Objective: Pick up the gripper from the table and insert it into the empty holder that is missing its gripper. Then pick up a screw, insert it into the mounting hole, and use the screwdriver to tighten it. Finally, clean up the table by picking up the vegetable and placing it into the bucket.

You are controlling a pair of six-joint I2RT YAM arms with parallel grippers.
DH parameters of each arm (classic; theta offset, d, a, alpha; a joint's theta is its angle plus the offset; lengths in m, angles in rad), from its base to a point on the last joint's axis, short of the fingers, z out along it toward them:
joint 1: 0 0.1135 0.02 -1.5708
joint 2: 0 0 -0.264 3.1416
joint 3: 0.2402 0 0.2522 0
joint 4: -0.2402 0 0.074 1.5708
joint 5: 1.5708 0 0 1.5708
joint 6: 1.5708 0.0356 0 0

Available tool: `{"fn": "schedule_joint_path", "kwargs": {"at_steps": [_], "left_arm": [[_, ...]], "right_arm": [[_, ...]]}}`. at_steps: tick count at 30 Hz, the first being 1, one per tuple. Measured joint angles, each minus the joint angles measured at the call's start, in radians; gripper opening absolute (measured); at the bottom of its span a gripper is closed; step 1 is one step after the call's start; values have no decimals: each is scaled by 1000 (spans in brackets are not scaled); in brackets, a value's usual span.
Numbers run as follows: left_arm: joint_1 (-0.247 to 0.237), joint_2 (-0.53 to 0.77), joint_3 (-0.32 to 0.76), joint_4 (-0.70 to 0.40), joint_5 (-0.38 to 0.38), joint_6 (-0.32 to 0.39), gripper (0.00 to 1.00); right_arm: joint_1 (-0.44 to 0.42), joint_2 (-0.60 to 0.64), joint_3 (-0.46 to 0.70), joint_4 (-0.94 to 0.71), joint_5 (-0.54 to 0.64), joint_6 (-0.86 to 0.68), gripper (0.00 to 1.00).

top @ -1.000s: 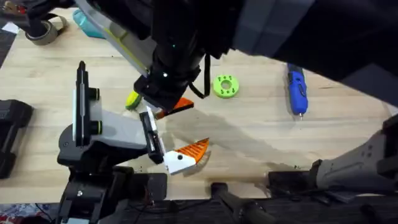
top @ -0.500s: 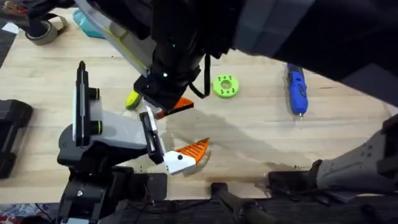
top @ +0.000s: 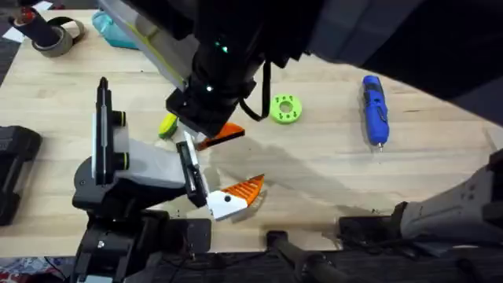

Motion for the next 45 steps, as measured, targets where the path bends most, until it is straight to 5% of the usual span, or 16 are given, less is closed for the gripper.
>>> {"fn": "schedule_joint_path", "kwargs": {"at_steps": [45], "left_arm": [[0, 0, 0, 0, 0, 0, 987]], "right_arm": [[4, 0, 0, -25, 0, -3, 6]]}}
